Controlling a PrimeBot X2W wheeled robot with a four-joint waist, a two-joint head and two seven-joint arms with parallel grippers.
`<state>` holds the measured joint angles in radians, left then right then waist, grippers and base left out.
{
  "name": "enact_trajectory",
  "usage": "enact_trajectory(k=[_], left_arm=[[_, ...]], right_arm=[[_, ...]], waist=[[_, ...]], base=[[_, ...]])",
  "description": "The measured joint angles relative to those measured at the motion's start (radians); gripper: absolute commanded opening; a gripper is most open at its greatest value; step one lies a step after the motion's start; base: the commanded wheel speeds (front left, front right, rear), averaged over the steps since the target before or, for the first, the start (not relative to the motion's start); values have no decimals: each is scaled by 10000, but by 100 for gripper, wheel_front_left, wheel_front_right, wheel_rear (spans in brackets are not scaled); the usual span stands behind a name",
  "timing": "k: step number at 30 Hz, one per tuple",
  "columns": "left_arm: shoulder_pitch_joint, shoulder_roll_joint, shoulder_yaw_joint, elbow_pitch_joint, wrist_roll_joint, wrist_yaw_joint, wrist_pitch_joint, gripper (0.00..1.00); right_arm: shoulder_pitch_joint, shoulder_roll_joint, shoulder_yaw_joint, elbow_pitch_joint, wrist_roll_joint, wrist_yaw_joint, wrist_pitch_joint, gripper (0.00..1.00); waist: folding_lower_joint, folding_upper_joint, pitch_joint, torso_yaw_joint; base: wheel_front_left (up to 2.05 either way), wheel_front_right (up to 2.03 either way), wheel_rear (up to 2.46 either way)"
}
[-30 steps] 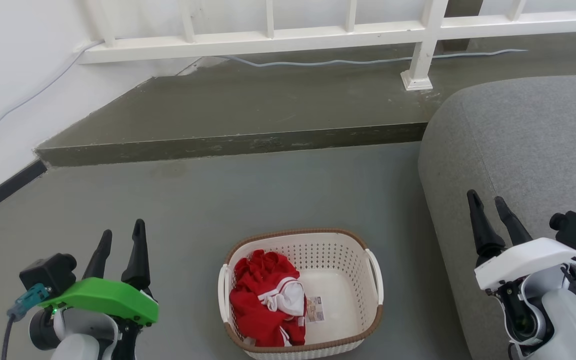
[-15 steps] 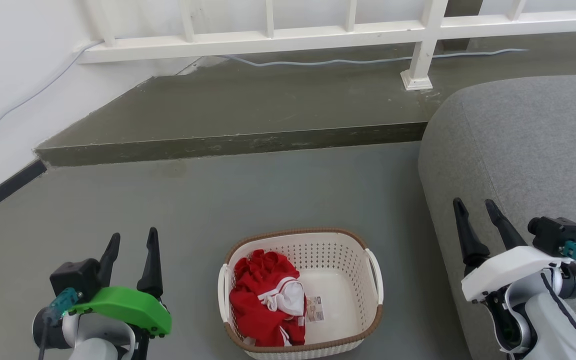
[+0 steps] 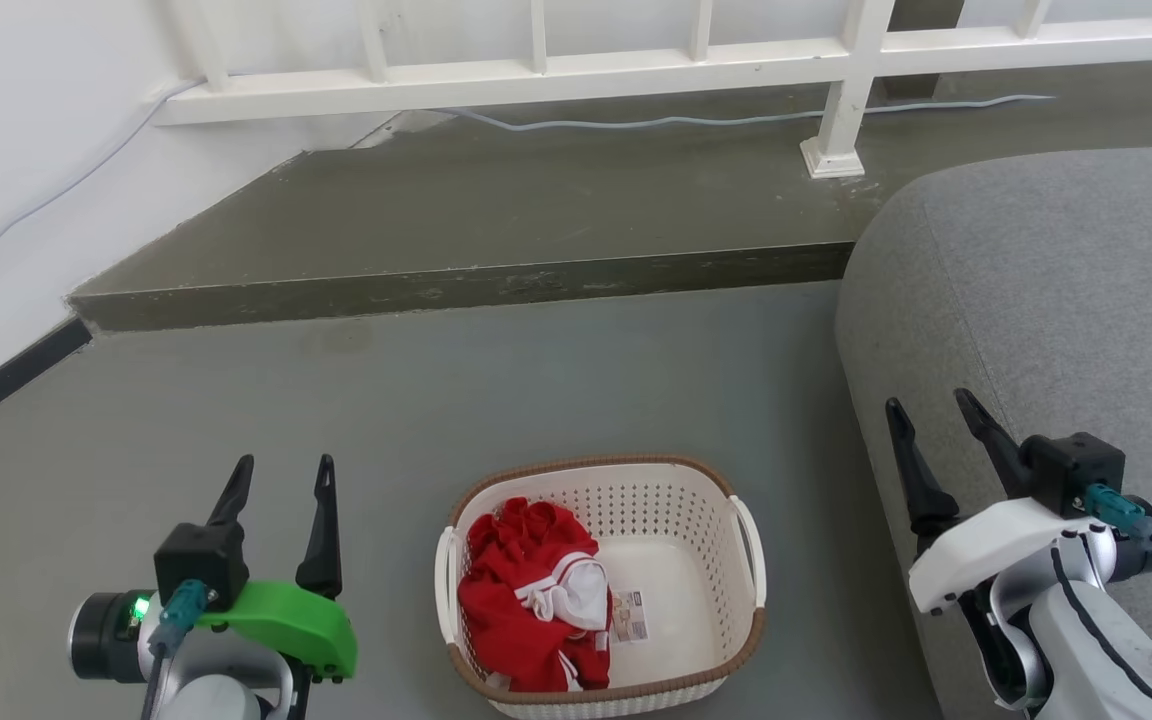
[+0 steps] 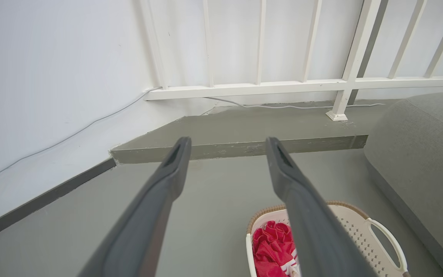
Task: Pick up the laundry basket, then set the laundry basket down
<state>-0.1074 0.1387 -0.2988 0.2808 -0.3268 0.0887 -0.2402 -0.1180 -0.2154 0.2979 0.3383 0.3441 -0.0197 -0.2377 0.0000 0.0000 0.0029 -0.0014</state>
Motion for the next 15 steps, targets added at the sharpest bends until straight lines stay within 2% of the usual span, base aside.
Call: enact_trajectory(k=[4,15], left_arm=[[-48,2,-121,42,476,84,-84,100],[-107,-4,-138,249,489,84,-86,100]], right_arm=[[-48,-35,96,50,-470,-6,-125,100],[-88,13,59,117,-477,0,-127,100]], waist=[[0,0,4,-9],[0,0,-1,-21]], base=[[0,0,0],[0,0,0]])
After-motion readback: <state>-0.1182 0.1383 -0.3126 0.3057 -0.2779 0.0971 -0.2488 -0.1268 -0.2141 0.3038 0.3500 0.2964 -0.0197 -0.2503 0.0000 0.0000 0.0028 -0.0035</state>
